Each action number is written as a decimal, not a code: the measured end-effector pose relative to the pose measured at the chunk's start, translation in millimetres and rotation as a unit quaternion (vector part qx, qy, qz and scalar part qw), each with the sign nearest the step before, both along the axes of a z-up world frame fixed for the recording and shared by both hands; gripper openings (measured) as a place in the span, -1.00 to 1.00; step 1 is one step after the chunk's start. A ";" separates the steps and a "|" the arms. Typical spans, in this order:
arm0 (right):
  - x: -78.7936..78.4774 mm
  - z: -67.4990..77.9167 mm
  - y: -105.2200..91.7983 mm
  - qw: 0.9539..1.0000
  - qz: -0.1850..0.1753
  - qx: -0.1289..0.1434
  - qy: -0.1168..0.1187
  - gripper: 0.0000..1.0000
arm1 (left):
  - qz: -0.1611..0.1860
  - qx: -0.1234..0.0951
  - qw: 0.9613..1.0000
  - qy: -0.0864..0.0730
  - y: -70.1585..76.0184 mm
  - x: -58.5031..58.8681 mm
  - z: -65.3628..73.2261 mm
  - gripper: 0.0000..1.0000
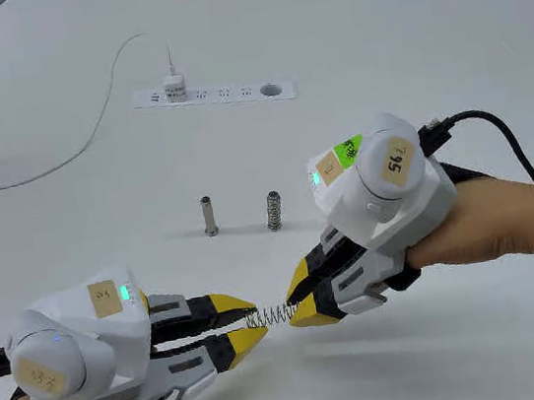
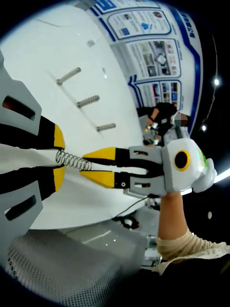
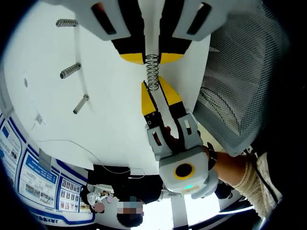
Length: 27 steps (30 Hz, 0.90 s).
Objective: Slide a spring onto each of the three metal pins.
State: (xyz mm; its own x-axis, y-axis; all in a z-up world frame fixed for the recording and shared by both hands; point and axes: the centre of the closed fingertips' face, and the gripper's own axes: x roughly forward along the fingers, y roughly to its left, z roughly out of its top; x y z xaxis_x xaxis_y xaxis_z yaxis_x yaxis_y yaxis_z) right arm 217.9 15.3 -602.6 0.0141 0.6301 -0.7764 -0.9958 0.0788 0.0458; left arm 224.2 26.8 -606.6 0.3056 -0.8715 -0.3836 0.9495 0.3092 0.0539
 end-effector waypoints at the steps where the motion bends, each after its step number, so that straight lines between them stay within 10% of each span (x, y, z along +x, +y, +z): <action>1: 0.0 1.8 0.6 1.000 0.000 0.002 -0.001 -0.78 | 0.000 0.001 1.000 0.000 0.3 0.1 -0.7 -0.76; 27: 12.0 50.7 39.2 0.995 -0.010 0.090 -0.050 -0.78 | 0.030 -0.026 0.999 0.006 2.3 11.2 11.5 -0.78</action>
State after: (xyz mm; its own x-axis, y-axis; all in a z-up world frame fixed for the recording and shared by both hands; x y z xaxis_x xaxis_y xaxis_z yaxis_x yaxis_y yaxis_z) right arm 230.0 54.5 -552.0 0.0990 0.7576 -0.6451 -0.9945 0.0976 -0.0381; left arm 235.4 29.1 -595.1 0.3531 -0.8711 -0.3415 0.9299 0.3669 0.0255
